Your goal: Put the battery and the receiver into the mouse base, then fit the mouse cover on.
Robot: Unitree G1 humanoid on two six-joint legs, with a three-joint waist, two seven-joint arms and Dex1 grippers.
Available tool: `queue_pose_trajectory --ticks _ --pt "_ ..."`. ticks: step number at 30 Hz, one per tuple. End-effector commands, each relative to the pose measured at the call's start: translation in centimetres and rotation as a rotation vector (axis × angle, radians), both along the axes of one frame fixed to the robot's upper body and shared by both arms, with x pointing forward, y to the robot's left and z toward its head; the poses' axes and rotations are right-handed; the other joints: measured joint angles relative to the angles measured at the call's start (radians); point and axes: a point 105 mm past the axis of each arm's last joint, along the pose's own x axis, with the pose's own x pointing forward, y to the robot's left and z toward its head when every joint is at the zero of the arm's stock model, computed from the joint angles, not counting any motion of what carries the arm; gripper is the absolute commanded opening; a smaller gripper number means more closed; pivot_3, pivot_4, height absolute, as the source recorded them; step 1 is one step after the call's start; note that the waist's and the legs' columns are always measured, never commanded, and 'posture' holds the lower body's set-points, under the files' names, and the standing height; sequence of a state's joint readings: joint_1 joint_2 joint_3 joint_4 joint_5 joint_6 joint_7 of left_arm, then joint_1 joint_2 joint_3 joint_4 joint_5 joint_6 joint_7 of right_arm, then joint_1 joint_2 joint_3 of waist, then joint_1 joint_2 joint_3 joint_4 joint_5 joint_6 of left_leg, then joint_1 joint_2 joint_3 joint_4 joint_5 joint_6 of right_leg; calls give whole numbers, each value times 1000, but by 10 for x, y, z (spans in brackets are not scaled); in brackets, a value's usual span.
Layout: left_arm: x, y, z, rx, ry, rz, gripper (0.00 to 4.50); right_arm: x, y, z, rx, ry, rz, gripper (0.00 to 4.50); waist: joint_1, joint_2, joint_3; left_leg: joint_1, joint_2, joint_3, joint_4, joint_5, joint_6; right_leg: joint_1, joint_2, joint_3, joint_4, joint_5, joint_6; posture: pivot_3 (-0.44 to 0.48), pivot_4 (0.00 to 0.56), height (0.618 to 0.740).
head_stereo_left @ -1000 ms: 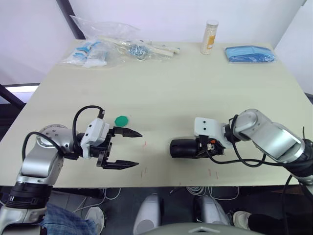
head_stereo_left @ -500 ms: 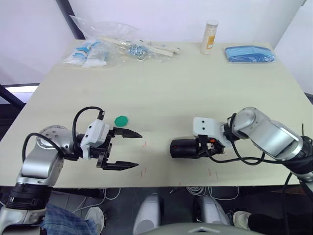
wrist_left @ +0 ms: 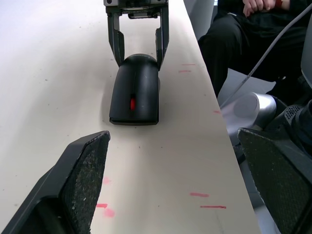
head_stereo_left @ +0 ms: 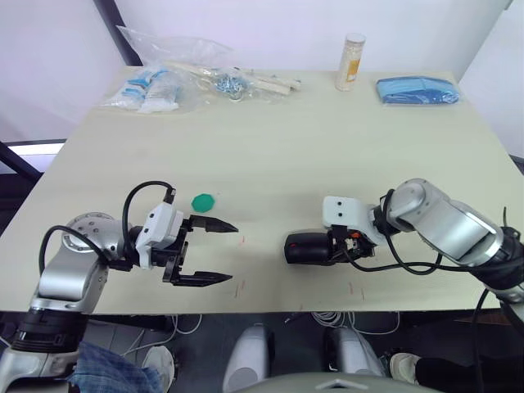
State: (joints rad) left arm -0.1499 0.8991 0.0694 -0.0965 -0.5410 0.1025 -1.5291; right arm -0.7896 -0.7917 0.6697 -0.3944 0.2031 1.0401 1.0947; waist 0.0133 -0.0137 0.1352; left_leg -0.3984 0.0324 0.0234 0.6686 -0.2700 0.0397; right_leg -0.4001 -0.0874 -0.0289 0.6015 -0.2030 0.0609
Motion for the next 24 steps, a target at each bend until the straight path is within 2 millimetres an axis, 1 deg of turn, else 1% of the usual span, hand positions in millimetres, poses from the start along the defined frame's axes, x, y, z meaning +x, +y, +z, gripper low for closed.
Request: queue_pose_trajectory --ticks 1,3,4,9,12,16,18,20,22,23,24 --pt "-1 0 4 0 -25 -16 4500 4 -1 5 -6 -40 -4 3340 0 0 0 0 0 0 0 0 0 0 0 0 0 0 0 0 150 740" --pt "-1 0 4 -1 -24 -16 4500 3 -1 5 -7 -38 0 4177 0 0 0 0 0 0 0 0 0 0 0 0 0 0 0 0 150 740" --pt "-1 0 4 0 -25 -16 4500 4 -1 5 -6 -39 -2 4436 0 0 0 0 0 0 0 0 0 0 0 0 0 0 0 0 150 740" --pt "-1 0 3 0 -25 -15 4500 4 -1 6 -6 -43 -1 4436 0 0 0 0 0 0 0 0 0 0 0 0 0 0 0 0 150 740" --pt "-1 0 3 -1 -25 -16 4500 5 -4 13 17 -59 9 4436 0 0 0 0 0 0 0 0 0 0 0 0 0 0 0 0 150 740" --pt "0 0 2 -3 -26 -18 4500 6 3 32 138 -110 52 4436 0 0 0 0 0 0 0 0 0 0 0 0 0 0 0 0 150 740" --pt "0 0 2 -4 -27 -19 4500 6 6 37 180 -126 67 4436 0 0 0 0 0 0 0 0 0 0 0 0 0 0 0 0 150 740" --pt "0 -1 1 -5 -26 -21 4500 4 17 45 294 -155 100 4436 0 -1 0 0 0 0 0 0 0 0 0 0 0 0 0 0 150 740" --pt "0 -1 1 -5 -26 -22 4500 2 22 47 342 -176 115 4436 0 0 0 0 0 0 0 0 0 0 0 0 0 0 0 0 150 740" --pt "0 -1 0 -5 -26 -22 4500 1 24 44 344 -174 114 3866 1 0 0 0 0 0 0 0 0 0 0 0 0 0 0 0 150 740" --pt "0 -1 0 -7 -26 -22 4500 1 26 42 350 -171 117 3520 1 0 0 0 0 0 0 0 0 0 0 0 0 0 0 0 150 740"
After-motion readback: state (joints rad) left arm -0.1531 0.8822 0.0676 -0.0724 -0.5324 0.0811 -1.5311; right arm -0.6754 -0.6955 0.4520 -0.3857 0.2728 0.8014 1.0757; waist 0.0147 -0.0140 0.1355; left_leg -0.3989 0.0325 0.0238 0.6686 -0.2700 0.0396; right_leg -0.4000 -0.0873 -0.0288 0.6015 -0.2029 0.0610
